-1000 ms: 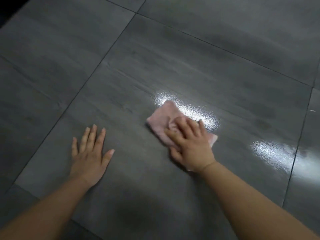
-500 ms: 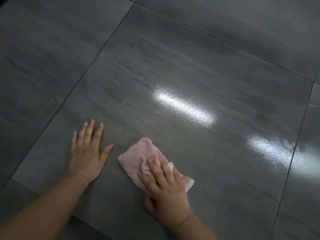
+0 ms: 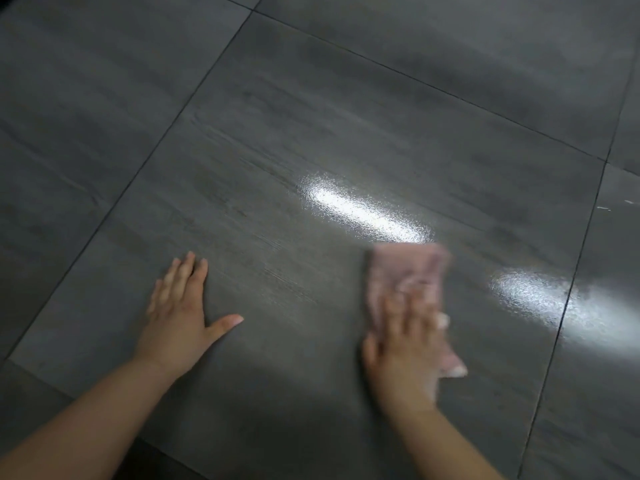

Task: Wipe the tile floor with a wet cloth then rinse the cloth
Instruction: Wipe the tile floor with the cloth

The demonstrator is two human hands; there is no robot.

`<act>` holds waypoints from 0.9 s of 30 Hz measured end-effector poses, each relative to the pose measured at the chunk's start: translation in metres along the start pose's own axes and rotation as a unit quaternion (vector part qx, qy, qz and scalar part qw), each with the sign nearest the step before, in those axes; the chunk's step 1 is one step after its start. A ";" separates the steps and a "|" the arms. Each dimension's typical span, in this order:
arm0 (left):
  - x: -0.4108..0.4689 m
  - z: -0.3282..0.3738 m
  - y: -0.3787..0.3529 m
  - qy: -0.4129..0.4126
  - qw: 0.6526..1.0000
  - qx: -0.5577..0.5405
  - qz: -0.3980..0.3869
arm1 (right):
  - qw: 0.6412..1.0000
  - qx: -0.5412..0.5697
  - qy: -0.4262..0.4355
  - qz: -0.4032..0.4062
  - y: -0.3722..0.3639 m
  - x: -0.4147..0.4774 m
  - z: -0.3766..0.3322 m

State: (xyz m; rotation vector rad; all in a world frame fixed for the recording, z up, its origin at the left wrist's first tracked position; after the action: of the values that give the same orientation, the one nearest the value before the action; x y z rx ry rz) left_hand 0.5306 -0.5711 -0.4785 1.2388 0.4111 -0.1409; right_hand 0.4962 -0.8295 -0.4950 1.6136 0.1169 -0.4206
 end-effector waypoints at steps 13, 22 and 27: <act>0.002 -0.004 0.000 0.006 1.000 0.018 -0.017 | 0.989 0.072 -0.119 0.054 0.076 0.118 0.106; 0.002 -0.012 -0.008 -0.002 0.993 0.090 -0.079 | 0.940 0.107 0.323 0.009 0.048 0.098 -0.164; 0.005 -0.006 -0.003 0.001 0.994 0.072 -0.079 | 0.946 0.089 0.298 0.090 0.063 0.142 -0.089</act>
State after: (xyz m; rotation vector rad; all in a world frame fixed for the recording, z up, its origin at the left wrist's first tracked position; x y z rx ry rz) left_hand 0.5324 -0.5656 -0.4847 1.3486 0.5089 -0.3097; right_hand 0.6661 -0.7734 -0.4808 1.8713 0.3944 0.2176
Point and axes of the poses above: each hand's wrist, its own x-axis towards the middle knuckle, its own y-axis out of the back of the hand, z = x × y, the point moved 6 cm from there along x, towards the middle knuckle, and after that the axes turned 1 degree about y, right-handed, at the moved point
